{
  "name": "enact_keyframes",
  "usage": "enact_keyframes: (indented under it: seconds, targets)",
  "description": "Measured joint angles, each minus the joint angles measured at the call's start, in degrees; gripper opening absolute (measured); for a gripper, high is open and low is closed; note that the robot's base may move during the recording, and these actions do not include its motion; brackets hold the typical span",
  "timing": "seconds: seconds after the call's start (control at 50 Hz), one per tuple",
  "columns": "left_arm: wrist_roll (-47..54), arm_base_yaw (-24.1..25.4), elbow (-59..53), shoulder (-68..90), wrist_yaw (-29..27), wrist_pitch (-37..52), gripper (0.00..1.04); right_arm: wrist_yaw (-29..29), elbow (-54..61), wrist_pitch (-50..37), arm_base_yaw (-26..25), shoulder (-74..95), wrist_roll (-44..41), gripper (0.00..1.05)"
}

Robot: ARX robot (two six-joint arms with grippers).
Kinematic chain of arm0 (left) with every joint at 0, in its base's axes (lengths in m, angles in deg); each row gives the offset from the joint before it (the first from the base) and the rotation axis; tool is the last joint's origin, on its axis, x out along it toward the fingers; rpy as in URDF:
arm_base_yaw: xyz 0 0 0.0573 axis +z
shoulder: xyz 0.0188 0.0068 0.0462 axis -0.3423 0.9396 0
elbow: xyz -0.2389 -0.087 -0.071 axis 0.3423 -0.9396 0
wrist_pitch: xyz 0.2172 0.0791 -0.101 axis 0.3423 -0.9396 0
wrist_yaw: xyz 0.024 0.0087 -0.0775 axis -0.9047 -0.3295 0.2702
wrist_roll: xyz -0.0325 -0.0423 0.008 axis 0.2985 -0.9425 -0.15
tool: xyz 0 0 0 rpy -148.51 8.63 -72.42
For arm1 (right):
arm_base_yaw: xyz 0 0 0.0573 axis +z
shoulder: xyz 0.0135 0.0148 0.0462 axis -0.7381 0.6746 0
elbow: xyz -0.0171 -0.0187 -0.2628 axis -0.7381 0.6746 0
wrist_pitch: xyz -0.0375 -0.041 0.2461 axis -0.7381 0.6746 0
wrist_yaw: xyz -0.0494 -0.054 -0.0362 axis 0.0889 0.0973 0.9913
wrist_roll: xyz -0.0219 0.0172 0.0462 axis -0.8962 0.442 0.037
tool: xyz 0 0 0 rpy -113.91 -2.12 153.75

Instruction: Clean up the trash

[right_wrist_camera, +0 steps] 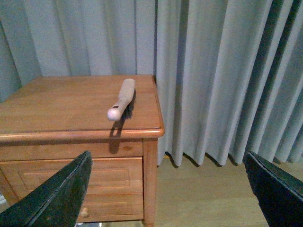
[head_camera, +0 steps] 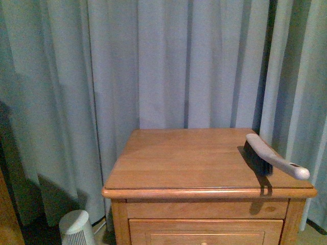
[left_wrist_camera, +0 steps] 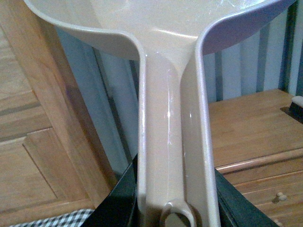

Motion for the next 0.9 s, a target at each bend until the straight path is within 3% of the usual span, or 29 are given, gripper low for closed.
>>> enact_keyframes:
  seconds: [0.16,0.24,0.3,0.36,0.44,0.619,0.739,0.899]
  targets:
    - [-0.6,0.7,-0.4,-0.1,0.0,0.0,0.26,0.8,0.0,0.2,0.4,0.2,-0.4,0.97]
    - [-0.6,0.7,-0.4,-0.2,0.1,0.0,0.26,16.0,-0.7,-1.1,5.5,4.6,-4.9,0.97]
    - [-0.6,0.7,-0.5,-0.2,0.0,0.0,0.26,22.4,-2.1,-3.7,8.1,10.1,-6.8,0.97]
    - [-0.7,0.7,-0.5,-0.2,0.2,0.0,0.26,24.3,-4.6,-6.1,9.1,16.3,-7.1,0.97]
    - [-0.8,0.7,-0.4,-0.2,0.2,0.0,0.26,22.0,-9.6,-7.1,9.2,25.5,-6.1,0.97]
    - [-0.8,0.7,-0.5,-0.2,0.2,0.0,0.26,7.0,-33.0,1.6,9.3,56.3,3.3,0.97]
    - [-0.8,0.7,-0.5,-0.2,0.1,0.0,0.26,4.9,-49.7,9.2,9.4,75.1,8.7,0.97]
    - [-0.8,0.7,-0.5,-0.2,0.2,0.0,0.26,4.4,-63.9,16.2,10.0,88.6,12.8,0.97]
